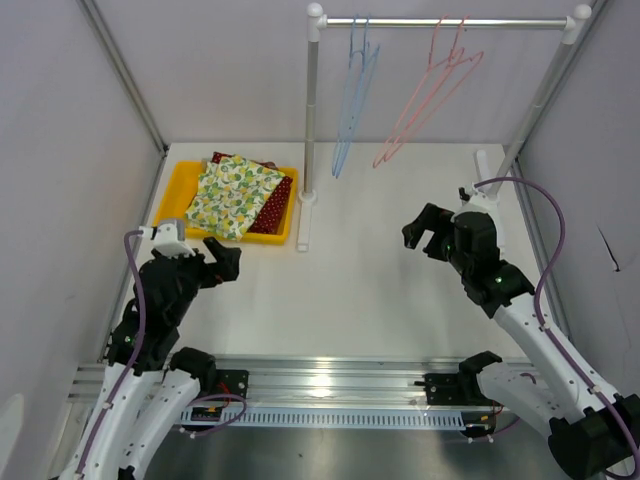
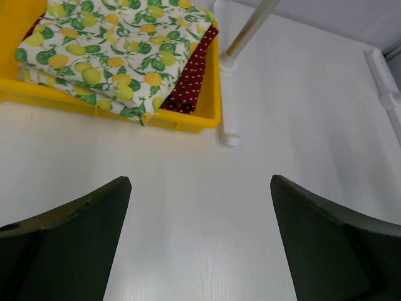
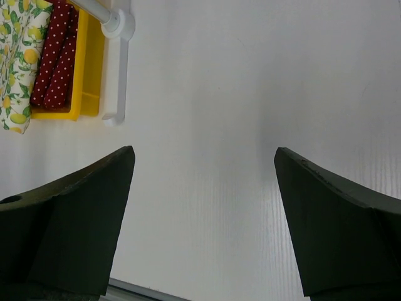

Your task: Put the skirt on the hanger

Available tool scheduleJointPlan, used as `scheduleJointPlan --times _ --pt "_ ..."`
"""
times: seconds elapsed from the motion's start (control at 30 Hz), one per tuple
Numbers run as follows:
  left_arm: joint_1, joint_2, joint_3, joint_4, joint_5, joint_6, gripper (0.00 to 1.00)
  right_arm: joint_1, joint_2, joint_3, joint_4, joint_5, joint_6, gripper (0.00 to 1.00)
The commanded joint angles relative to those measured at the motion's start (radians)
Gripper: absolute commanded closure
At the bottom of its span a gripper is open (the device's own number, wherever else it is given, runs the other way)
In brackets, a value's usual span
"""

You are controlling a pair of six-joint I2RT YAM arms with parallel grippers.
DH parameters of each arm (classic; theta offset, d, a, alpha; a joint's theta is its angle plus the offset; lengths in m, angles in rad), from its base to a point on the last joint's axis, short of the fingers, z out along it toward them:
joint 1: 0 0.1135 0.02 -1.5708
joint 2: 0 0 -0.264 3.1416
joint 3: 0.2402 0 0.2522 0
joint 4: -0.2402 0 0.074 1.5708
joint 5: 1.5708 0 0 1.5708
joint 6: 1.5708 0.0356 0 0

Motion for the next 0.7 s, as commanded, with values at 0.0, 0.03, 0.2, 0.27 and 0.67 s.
scheduleJointPlan --times 0.0,0.03,0.2,0.27,0.67 --pt "0.009 0.041 0.053 -0.048 -0.147 -0.083 0.01 -0.003 -0.01 0.017 -0.012 -0.009 -0.044 0.01" --pt "0.009 0.067 0.071 -0.052 -0.169 -0.093 0.0 -0.003 -0.005 0.019 -0.012 -0.034 -0.052 0.01" --pt "0.015 0.195 0.131 -0.029 -0.352 -0.146 0.01 -0.003 0.002 0.016 -0.007 -0.111 -0.063 0.01" --pt "0.041 0.303 0.171 -0.015 -0.379 -0.157 0.01 -0.003 0.008 0.019 -0.009 -0.13 -0.058 0.01" --pt "0.403 0.814 0.301 0.149 -0.08 -0.232 0.1 -0.004 0.018 0.019 -0.02 -0.234 -0.035 0.01"
